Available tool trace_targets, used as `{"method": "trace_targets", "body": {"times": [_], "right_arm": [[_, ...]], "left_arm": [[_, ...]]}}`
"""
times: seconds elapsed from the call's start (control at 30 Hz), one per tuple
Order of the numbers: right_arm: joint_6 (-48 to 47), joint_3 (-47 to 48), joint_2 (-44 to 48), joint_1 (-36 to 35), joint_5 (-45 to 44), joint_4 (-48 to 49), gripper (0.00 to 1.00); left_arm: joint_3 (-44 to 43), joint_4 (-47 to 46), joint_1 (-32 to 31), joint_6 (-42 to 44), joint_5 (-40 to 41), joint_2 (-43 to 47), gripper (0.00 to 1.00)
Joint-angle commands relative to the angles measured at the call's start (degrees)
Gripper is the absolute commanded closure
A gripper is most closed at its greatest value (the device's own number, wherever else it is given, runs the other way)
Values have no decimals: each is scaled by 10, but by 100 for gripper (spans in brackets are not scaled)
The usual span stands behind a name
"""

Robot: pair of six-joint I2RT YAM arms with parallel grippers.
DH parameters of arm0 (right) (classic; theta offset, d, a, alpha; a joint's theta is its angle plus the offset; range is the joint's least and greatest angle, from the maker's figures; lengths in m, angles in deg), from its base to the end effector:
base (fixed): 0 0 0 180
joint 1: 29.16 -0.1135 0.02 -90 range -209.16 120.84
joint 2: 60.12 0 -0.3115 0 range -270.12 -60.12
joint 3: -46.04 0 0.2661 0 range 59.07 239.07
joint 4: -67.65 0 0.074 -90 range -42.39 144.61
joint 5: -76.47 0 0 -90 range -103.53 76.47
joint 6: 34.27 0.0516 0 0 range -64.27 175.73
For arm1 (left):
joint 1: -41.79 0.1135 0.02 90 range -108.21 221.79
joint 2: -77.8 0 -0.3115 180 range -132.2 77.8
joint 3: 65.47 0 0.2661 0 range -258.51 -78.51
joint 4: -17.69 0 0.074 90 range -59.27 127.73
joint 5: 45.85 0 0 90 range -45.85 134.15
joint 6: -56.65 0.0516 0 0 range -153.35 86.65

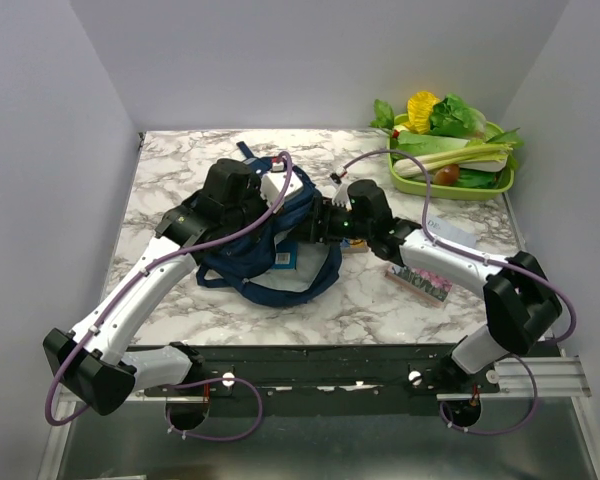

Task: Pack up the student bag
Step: Place the book at the center of the board.

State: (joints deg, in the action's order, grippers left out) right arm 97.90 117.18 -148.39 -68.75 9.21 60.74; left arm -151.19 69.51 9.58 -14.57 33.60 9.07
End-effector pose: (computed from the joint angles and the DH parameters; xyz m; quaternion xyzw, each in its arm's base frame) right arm 0.2770 0.2549 0.2969 -0.0888 0.8246 0.4743 0.2953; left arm 0.2182 -0.1486 0.4103 0.4183 0.7783 -0.1348 0.4484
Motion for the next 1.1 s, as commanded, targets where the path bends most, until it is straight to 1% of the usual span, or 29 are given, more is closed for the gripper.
{"method": "trace_targets", "body": {"times": [0.0, 0.13, 0.23, 0.3, 0.4, 0.43, 0.47, 0.53, 0.63, 0.77, 0.8, 0.83, 0.9, 0.93, 1.0, 1.07], "right_arm": [[-38, 10, -36, -7, -60, -50, 32], [-48, -2, -41, -7, -96, -60, 50], [-46, -5, -43, -7, -125, -60, 51], [-46, 3, -59, -8, -141, -58, 52], [-46, 32, -95, -11, -167, -60, 61], [-45, 39, -108, -11, -171, -60, 69], [-45, 52, -118, -12, -176, -65, 72], [-43, 64, -146, -14, -178, -83, 75], [-40, 82, -174, -17, -175, -82, 75], [-31, 113, -200, -22, -148, -67, 75], [-30, 123, -206, -22, -142, -50, 75], [-29, 149, -213, -23, -136, -50, 75], [-31, 172, -225, -28, -128, -46, 74], [-31, 190, -228, -28, -125, -46, 73], [-42, 195, -219, -29, -127, -50, 70], [-62, 178, -200, -28, -139, -52, 58]], "left_arm": [[-39, -53, 6, -8, 0, 6, 100], [-66, -49, 6, -8, 0, -8, 100], [-83, -51, 6, -10, -7, -19, 100], [-95, -49, 6, -16, -15, -31, 100], [-107, -47, 6, -21, -26, -40, 100], [-111, -45, 6, -23, -28, -41, 100], [-118, -44, 6, -23, -31, -43, 100], [-123, -43, 6, -24, -33, -49, 100], [-133, -42, 6, -26, -33, -57, 100], [-135, -41, 6, -27, -37, -62, 100], [-135, -40, 6, -28, -38, -64, 100], [-136, -38, 6, -27, -39, -65, 100], [-138, -36, 6, -28, -40, -67, 100], [-139, -37, 6, -28, -40, -68, 100], [-137, -37, 6, -26, -38, -69, 100], [-129, -41, 6, -17, -33, -69, 100]]}}
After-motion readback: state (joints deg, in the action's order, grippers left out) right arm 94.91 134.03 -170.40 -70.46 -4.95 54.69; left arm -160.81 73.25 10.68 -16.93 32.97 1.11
